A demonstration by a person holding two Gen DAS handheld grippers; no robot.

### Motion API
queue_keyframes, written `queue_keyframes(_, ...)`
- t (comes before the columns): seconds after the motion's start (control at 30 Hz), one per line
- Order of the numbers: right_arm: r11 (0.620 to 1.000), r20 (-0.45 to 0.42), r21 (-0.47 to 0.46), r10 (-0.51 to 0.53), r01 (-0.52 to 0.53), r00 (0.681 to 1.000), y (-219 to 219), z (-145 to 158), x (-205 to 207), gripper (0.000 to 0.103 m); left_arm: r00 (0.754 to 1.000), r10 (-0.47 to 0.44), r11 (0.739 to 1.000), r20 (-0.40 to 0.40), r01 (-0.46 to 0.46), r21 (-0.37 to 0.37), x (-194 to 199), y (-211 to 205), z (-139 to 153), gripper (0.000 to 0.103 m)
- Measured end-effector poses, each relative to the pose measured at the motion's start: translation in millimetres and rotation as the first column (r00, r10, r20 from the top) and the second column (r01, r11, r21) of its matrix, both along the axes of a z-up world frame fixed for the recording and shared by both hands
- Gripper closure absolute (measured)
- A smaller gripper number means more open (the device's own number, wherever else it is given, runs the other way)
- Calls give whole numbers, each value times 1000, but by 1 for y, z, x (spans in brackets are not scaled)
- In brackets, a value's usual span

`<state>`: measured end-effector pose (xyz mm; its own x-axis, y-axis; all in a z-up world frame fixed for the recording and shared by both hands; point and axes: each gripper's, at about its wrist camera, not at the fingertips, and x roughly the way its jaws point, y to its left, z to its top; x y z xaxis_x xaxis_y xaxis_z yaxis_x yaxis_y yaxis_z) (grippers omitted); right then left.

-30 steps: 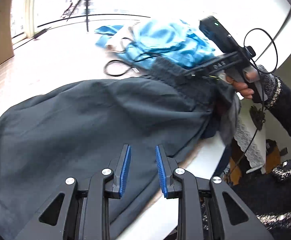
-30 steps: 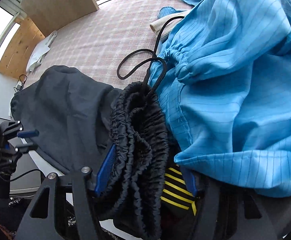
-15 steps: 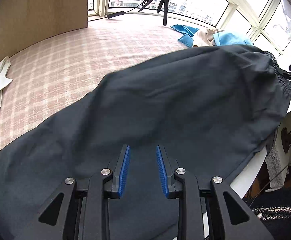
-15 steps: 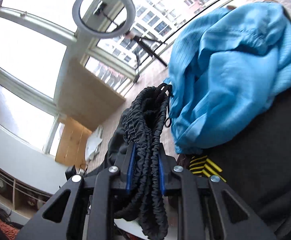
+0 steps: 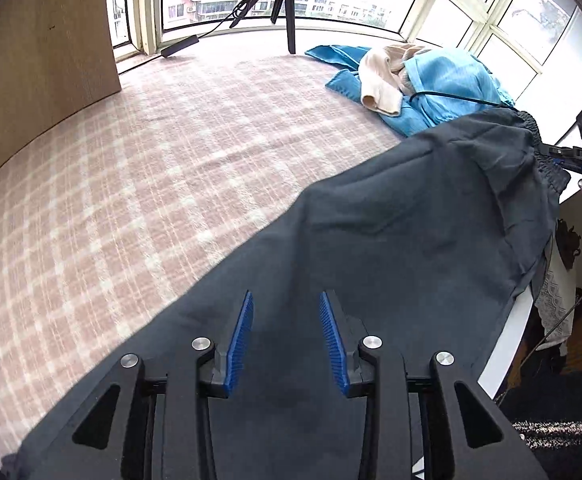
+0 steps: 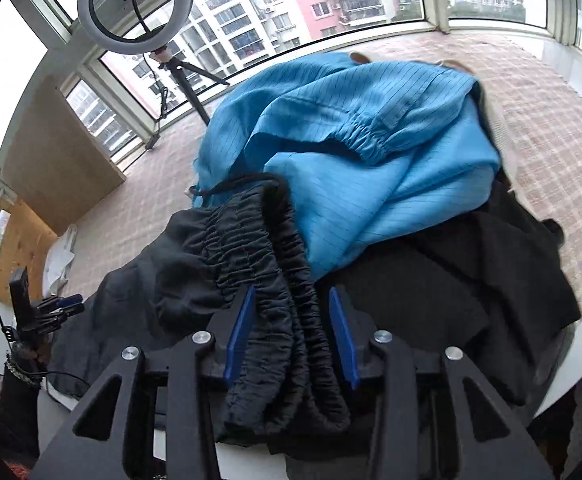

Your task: Fold clothes

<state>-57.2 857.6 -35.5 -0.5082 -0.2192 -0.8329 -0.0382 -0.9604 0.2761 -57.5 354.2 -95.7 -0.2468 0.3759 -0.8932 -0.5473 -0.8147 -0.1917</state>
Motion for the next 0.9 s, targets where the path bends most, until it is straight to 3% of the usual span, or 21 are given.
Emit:
queue_keyframes(0.07, 991, -67, 129, -35, 44, 997, -2, 33, 10, 65, 1000, -29, 999, 7, 29, -18, -9, 4, -5, 70)
queue_keyframes(0.1, 990, -106, 138, -14, 29, 994, -8, 51, 14, 65, 999, -43, 999, 10, 44, -27, -13, 5, -8, 70)
queue_keyframes(0.2, 990, -145, 75, 127, -117, 981, -54, 85, 3, 65, 996, -86, 995, 26, 87, -47, -25, 12, -17, 70)
queue_keyframes(0.27, 971, -141, 15, 237, -237, 961, -102, 88, -13, 65, 993, -108, 993, 45, 110, -48, -31, 19, -26, 70)
queue_keyframes(0.37, 914, -67, -120, 382, -387, 922, -183, 51, -47, 65, 988, -139, 990, 64, 140, -18, -29, 25, -33, 71)
queue_keyframes(0.43, 881, 9, -175, 448, -440, 894, -232, 15, -70, 65, 985, -159, 987, 63, 158, 18, -23, 28, -33, 79)
queue_keyframes(0.47, 872, 46, -192, 467, -451, 883, -253, -3, -80, 65, 983, -169, 985, 65, 167, 38, -19, 29, -32, 89)
queue_keyframes(0.5, 865, 87, -214, 479, -453, 873, -272, -21, -91, 65, 981, -181, 982, 70, 177, 60, -14, 30, -31, 92)
queue_keyframes(0.6, 869, 203, -246, 479, -429, 854, -313, -66, -120, 65, 978, -199, 977, 67, 192, 92, -2, 33, -30, 92)
queue_keyframes(0.83, 844, 314, -113, 531, -524, 787, -356, -109, -114, 65, 973, -219, 970, 67, 209, 126, 19, 34, -28, 87)
queue_keyframes(0.87, 835, 319, -89, 541, -543, 779, -357, -114, -110, 69, 973, -220, 970, 67, 210, 125, 18, 31, -25, 84)
queue_keyframes(0.9, 824, 324, -66, 551, -562, 770, -359, -119, -106, 79, 973, -220, 969, 63, 211, 125, 17, 28, -21, 82)
